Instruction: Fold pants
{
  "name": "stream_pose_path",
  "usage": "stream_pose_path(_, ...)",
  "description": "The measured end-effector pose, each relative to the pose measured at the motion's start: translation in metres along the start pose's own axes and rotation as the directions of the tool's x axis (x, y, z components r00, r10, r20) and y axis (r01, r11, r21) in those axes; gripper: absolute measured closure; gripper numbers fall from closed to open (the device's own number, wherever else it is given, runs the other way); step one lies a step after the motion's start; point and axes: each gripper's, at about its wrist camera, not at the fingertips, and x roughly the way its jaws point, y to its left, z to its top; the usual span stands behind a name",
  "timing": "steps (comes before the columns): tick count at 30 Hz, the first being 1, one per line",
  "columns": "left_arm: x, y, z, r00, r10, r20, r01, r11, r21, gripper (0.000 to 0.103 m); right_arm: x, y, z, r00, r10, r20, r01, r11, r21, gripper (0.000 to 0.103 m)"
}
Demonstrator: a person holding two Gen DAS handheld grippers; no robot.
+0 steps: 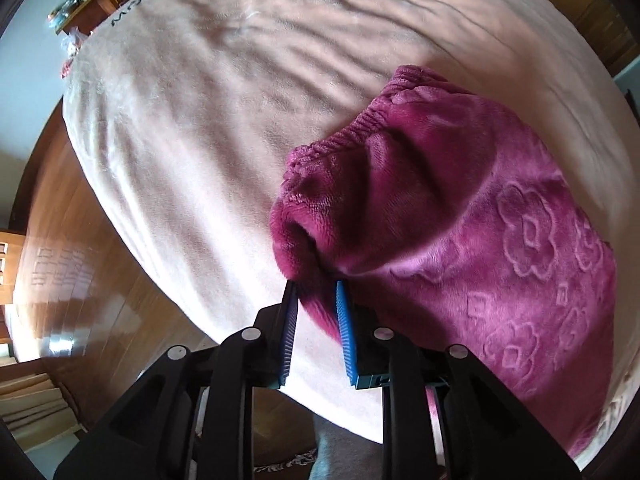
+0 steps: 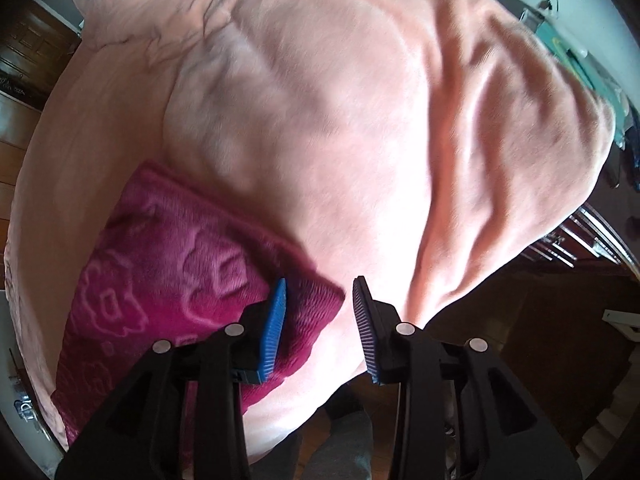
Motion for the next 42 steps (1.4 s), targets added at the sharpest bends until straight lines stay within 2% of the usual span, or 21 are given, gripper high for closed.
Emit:
stream_pose_path(5, -0.018, -0.008, -0.010, 0.999, 0.036, 0.040, -0.038, 0.999, 0.036, 0.083, -0.017, 0.017, 0.020, 0.998, 0.054, 0.045, -0.053, 0.998, -0.037, 0.068)
stream_pose_path(8, -0.027, -0.022, -0.013, 0.998, 0.035, 0.061, -0.039, 0.997, 0.069, 0.083, -0.014, 0.045, 0.034, 0.992, 0.128, 0.022, -0.126, 0.989, -0.071, 0.068)
stream_pose_path(11, -0.035, -0.043, -0.015, 0.996, 0.021, 0.081, -0.030, 0.994, 0.109, 0.082, 0.000, 0.075, 0.047, 0.985, 0.171, -0.027, -0.172, 0.982, -0.074, 0.058)
stream_pose_path(15, -0.035, -0.074, -0.026, 0.997, 0.007, 0.080, -0.021, 0.983, 0.181, 0.075, 0.029, 0.111, 0.065, 0.988, 0.136, -0.070, -0.144, 0.981, -0.128, 0.057)
stream_pose_path(17, -0.028, -0.090, -0.032, 0.998, 0.006, 0.064, -0.020, 0.975, 0.221, 0.073, 0.045, 0.119, 0.061, 0.990, 0.105, -0.097, -0.120, 0.981, -0.156, 0.058)
stream_pose_path(19, -0.018, -0.105, -0.038, 0.999, 0.005, 0.045, -0.017, 0.967, 0.256, 0.072, 0.051, 0.127, 0.061, 0.993, 0.080, -0.090, -0.096, 0.976, -0.194, 0.076)
stream_pose_path(20, -0.014, -0.111, -0.042, 0.999, 0.005, 0.038, -0.015, 0.964, 0.267, 0.071, 0.048, 0.131, 0.061, 0.993, 0.085, -0.081, -0.100, 0.973, -0.207, 0.089)
stream_pose_path(21, -0.009, -0.117, -0.044, 1.000, 0.006, 0.030, -0.015, 0.961, 0.278, 0.071, 0.044, 0.134, 0.061, 0.994, 0.086, -0.072, -0.099, 0.972, -0.212, 0.092)
stream_pose_path(25, 0.010, -0.139, -0.051, 1.000, 0.018, -0.001, -0.017, 0.949, 0.316, 0.071, 0.011, 0.145, 0.067, 0.994, 0.103, 0.033, -0.092, 0.964, -0.250, 0.093)
stream_pose_path(28, 0.021, -0.148, -0.053, 0.999, 0.028, -0.015, -0.021, 0.945, 0.328, 0.071, 0.007, 0.151, 0.073, 0.993, 0.104, 0.055, -0.086, 0.961, -0.265, 0.093)
stream_pose_path(32, 0.031, -0.151, -0.052, 0.998, 0.046, -0.032, -0.032, 0.942, 0.335, 0.071, 0.041, 0.156, 0.076, 0.999, 0.018, 0.035, -0.007, 0.957, -0.291, 0.092)
stream_pose_path(33, 0.032, -0.152, -0.052, 0.998, 0.049, -0.034, -0.034, 0.940, 0.339, 0.071, 0.046, 0.152, 0.076, 1.000, 0.008, 0.024, -0.001, 0.956, -0.293, 0.088)
stream_pose_path(36, 0.030, -0.155, -0.054, 0.998, 0.047, -0.033, -0.032, 0.934, 0.356, 0.071, 0.034, 0.149, 0.075, 0.999, 0.016, 0.045, -0.002, 0.955, -0.297, 0.071)
stream_pose_path(40, 0.025, -0.159, -0.050, 0.999, 0.036, -0.034, -0.022, 0.937, 0.349, 0.071, 0.002, 0.142, 0.064, 0.994, 0.044, 0.098, -0.009, 0.941, -0.338, 0.070)
stream_pose_path(42, 0.022, -0.161, -0.047, 0.999, 0.023, -0.039, -0.009, 0.940, 0.341, 0.071, -0.011, 0.139, 0.047, 0.995, 0.071, 0.074, -0.037, 0.925, -0.379, 0.070)
